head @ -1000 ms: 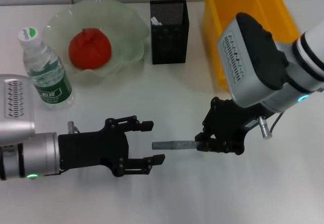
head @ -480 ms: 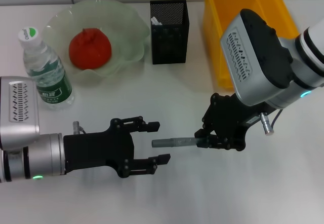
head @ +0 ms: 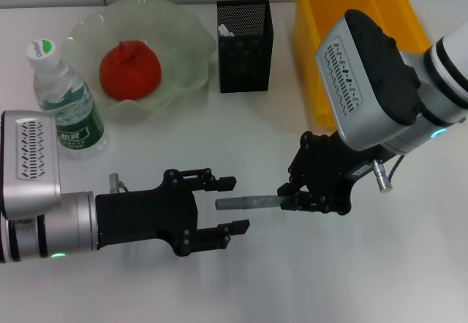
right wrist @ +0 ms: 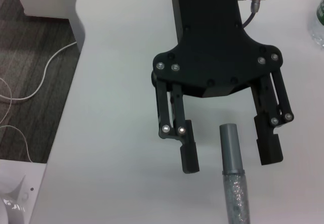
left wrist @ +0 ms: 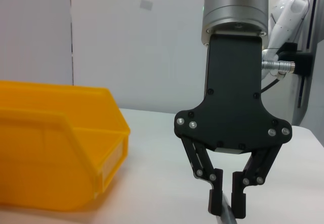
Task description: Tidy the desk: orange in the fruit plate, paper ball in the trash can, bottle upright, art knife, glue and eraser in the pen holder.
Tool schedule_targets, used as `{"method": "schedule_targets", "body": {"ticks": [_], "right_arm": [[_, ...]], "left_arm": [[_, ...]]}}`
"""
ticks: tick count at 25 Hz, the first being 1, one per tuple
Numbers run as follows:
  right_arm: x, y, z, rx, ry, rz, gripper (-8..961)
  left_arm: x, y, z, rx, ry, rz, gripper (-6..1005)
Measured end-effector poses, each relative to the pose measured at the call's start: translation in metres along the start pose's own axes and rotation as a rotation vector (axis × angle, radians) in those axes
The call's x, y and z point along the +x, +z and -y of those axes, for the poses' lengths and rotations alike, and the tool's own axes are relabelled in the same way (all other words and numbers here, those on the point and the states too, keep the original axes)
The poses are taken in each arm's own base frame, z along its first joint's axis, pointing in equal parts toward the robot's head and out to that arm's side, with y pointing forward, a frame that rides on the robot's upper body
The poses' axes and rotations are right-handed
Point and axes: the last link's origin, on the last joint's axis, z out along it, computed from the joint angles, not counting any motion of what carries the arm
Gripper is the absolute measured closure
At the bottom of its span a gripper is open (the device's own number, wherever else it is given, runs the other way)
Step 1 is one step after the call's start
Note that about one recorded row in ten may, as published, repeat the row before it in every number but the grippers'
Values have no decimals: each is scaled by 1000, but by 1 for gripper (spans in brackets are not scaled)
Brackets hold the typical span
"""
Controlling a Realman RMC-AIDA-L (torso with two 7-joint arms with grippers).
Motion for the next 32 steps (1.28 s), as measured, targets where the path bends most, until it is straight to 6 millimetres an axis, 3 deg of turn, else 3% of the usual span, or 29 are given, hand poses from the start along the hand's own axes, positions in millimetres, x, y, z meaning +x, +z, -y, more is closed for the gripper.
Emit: {"method": "schedule_targets", "body": {"ticks": [8,14,32], "right_arm": [[-2,0,2,2,-9,2,841],[-4,3,6,-4,-8,-1,841],[-8,4,8,-4,-12,-1,842]], "left_arm": [[1,4,0,-7,19,-10,351],[1,4,0,-6,27,-13,448],[2,6,5,7,43,1,559]]}}
